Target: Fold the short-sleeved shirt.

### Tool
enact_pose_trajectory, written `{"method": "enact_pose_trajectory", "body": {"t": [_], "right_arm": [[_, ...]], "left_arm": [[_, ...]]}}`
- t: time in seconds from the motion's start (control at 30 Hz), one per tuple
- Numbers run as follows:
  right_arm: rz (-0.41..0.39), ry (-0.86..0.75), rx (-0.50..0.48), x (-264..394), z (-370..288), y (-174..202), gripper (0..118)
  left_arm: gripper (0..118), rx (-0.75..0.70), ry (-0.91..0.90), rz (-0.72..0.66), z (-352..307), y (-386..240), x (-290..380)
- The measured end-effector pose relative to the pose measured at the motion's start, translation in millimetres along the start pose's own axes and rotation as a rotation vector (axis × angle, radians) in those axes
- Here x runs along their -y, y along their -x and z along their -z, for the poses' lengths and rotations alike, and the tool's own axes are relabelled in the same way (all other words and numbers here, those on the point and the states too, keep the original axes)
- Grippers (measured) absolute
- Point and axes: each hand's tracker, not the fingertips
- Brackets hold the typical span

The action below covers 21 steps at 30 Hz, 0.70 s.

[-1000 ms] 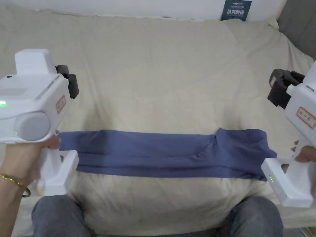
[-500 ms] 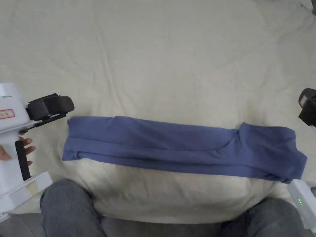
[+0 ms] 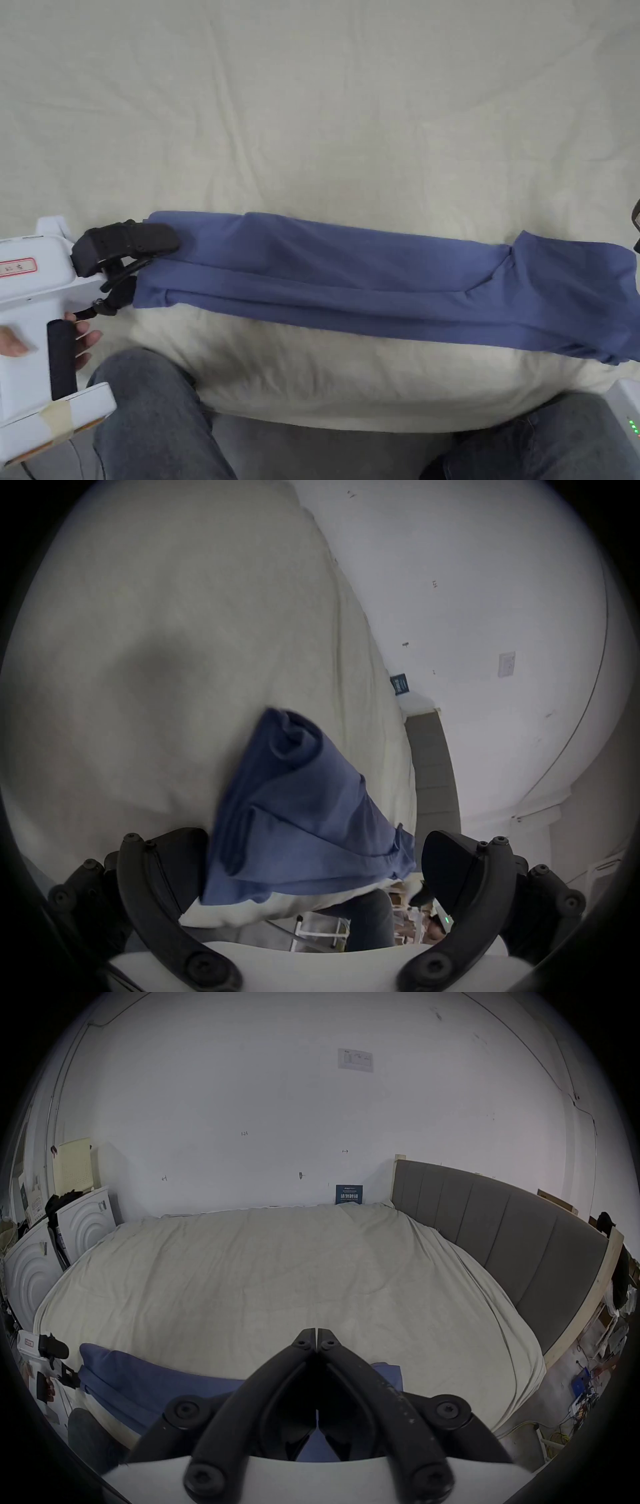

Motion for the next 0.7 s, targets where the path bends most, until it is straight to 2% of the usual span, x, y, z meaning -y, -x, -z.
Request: {"method": "enact_pose_trajectory", "body": {"t": [0.1, 0.23, 0.27, 0.3, 0.37, 0.4, 0.47, 0.57, 0.7], "right_arm": [[0.000, 0.002, 0.000, 1.3, -0.1, 1.6, 1], [-0.014, 0.008, -0.001, 4.9, -0.4, 0.6, 1], [-0.015, 0.010, -0.001, 5.6, -0.7, 0.4, 1], [-0.015, 0.011, -0.002, 6.1, -2.0, 1.3, 1], [-0.015, 0.014, -0.004, 7.3, -2.6, 0.7, 1], [-0.015, 0.016, -0.005, 7.8, -2.7, 0.5, 1], [-0.018, 0.016, -0.004, 9.0, -3.1, -0.2, 1], [-0.009, 0.013, -0.011, 10.1, -4.4, -2.8, 1], [-0.003, 0.007, -0.022, 11.2, -5.8, -7.2, 1]], "left_arm": [[118, 0.002, 0.006, 0.055, 10.8, -5.3, 1.3], [118, 0.038, -0.004, -0.010, 13.9, -4.0, -3.0], [116, 0.042, -0.015, -0.026, 12.9, -3.8, -2.8], [108, 0.046, -0.025, -0.025, 11.5, -3.2, -3.4], [35, -0.065, -0.049, -0.022, 12.0, -2.9, -4.3], [14, -0.143, -0.050, 0.008, 14.7, -3.3, -4.0], [14, -0.159, -0.014, 0.046, 19.6, -4.6, -1.1], [12, -0.182, -0.049, 0.013, 17.5, -15.2, -0.2], [12, -0.402, -0.077, 0.124, 12.3, -61.9, 5.3]]}}
